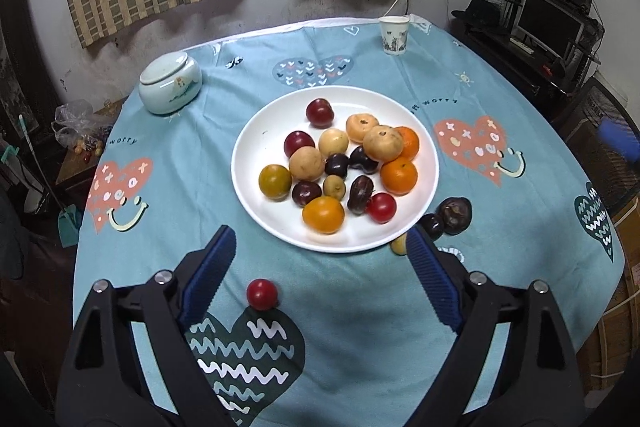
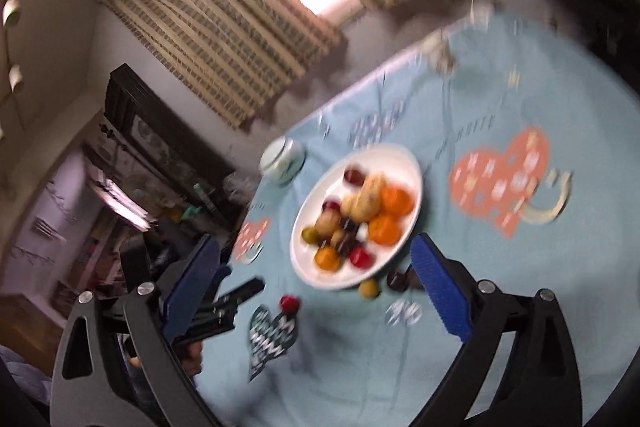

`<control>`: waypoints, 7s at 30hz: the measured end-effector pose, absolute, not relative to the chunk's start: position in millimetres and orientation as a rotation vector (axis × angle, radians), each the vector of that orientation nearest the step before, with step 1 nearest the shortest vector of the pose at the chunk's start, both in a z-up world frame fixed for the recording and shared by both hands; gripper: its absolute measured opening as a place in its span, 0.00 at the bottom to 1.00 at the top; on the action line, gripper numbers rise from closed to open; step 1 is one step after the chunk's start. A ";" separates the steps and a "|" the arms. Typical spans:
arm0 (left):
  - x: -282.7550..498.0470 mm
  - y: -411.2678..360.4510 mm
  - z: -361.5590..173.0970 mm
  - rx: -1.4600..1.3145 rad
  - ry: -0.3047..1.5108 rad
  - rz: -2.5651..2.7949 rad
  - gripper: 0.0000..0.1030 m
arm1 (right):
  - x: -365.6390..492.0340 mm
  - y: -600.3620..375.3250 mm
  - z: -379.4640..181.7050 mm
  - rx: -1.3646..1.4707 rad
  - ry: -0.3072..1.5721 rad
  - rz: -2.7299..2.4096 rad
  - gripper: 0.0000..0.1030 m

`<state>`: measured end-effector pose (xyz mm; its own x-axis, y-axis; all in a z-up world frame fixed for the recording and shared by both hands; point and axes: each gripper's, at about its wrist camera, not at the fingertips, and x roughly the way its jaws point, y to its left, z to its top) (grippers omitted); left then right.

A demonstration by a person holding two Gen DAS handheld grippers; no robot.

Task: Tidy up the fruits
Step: 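Lift and withdraw both open tools back toward the remaining fruits, then grasp the small red fruit with the left tool while the right tool grasps a yellow-green fruit, then carry both fruits onto the plate and open both tools to release, then move both open tools toward the two remaining dark plums, then grasp the small dark plum with the left tool while the right tool grasps the large dark plum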

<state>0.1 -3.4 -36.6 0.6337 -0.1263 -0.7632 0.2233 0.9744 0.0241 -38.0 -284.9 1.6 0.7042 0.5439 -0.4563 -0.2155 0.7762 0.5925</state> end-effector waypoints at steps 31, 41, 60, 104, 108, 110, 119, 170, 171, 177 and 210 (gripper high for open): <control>-33.9 56.4 -67.7 0.063 0.922 -0.106 0.87 | -37.3 -245.7 -68.5 0.295 0.930 0.250 0.99; -39.8 69.9 -107.3 0.033 1.027 -0.103 0.87 | -41.7 -210.0 -118.3 0.016 1.051 0.238 0.99; -13.1 52.8 -120.2 0.046 1.074 -0.137 0.87 | -45.7 -227.8 -142.3 0.283 1.173 0.215 0.99; 16.6 55.4 -110.7 -0.015 1.060 -0.212 0.28 | 44.7 -134.7 -165.9 -0.002 1.161 0.356 0.33; 15.1 51.8 -109.5 -0.008 1.062 -0.222 0.29 | 46.7 -135.9 -167.6 -0.036 1.169 0.351 0.24; 14.6 51.1 -107.5 -0.007 1.056 -0.227 0.29 | 44.9 -137.3 -165.2 -0.028 1.165 0.351 0.24; 9.1 34.2 -92.7 0.029 1.026 -0.267 0.29 | 8.2 -150.5 -149.7 0.013 1.158 0.408 0.24; 8.6 -23.9 -81.2 0.093 1.015 -0.363 0.63 | -11.9 -241.4 -147.3 0.200 1.182 0.313 0.27; 3.9 -29.2 -83.2 0.105 1.021 -0.370 0.63 | -15.8 -241.4 -148.3 0.199 1.186 0.307 0.27; -14.3 -43.2 -85.4 0.121 1.029 -0.380 0.63 | -35.6 -239.3 -137.3 0.151 1.137 0.309 0.27; 45.1 -85.8 -156.8 -0.275 1.023 0.028 0.61 | -63.0 -290.7 -141.0 0.153 1.181 0.394 0.27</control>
